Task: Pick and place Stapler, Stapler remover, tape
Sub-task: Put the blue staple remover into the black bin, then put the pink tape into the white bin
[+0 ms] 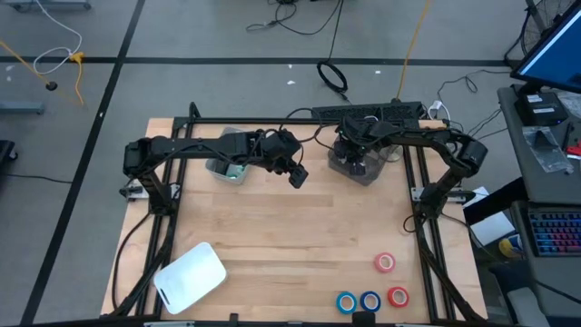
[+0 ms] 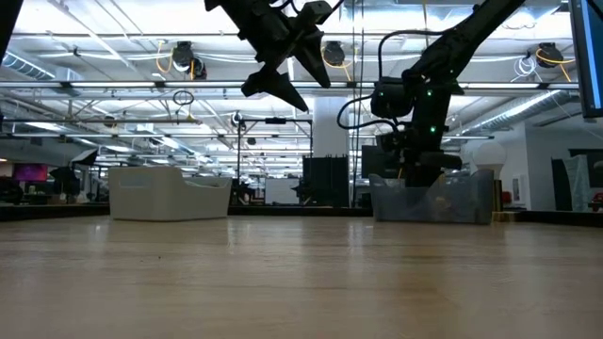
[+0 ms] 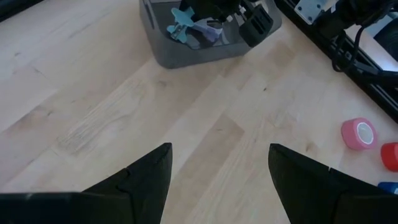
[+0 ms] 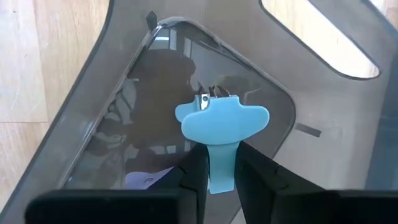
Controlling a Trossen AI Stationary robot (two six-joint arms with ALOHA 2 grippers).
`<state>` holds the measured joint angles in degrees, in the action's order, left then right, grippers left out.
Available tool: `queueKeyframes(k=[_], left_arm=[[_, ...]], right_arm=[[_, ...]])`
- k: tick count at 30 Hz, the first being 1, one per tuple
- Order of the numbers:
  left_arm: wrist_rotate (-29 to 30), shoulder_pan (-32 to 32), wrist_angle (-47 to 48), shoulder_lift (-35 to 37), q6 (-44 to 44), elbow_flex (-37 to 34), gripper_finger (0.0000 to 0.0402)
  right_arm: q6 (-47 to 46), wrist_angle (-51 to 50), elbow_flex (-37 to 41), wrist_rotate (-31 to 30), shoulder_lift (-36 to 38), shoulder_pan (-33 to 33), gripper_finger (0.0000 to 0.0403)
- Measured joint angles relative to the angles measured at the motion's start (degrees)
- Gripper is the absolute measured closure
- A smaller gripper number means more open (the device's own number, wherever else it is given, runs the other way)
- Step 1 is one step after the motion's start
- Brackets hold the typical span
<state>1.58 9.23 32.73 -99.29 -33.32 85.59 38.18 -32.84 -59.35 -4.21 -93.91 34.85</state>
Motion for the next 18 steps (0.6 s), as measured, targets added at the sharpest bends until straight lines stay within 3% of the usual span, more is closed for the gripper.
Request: queueKeyframes(k=[9, 18], left_arm=[[0.0, 0.0, 0.0, 0.0, 0.0, 0.0, 0.0137], [0.0, 0.0, 0.0, 0.0, 0.0, 0.0, 0.0137]], right_arm=[[0.0, -0.1, 0.0, -0.1, 0.0, 0.0, 0.0336], [0.3, -0.1, 0.0, -1.4, 0.0, 0.0, 0.0299]])
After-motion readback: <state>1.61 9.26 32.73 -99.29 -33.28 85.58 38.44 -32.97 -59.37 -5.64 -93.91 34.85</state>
